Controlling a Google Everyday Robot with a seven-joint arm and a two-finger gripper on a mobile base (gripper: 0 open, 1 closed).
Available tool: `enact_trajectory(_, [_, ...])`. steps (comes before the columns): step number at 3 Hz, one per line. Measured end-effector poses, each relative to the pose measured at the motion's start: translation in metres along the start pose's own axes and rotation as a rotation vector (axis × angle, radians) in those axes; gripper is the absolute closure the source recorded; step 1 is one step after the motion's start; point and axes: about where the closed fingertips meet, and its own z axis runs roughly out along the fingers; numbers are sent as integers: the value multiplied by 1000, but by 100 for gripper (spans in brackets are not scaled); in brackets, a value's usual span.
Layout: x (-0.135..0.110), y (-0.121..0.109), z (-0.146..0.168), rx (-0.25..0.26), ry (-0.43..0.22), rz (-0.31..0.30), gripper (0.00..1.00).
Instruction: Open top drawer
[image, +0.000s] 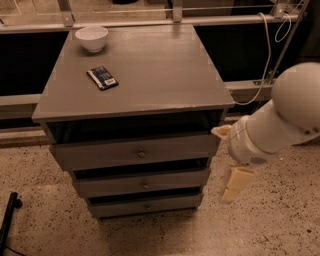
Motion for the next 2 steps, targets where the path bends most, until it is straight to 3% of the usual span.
enact_trajectory(1, [-10, 11, 75, 11, 19, -114, 0])
enact_trajectory(2, [-12, 3, 70, 38, 9, -106, 0])
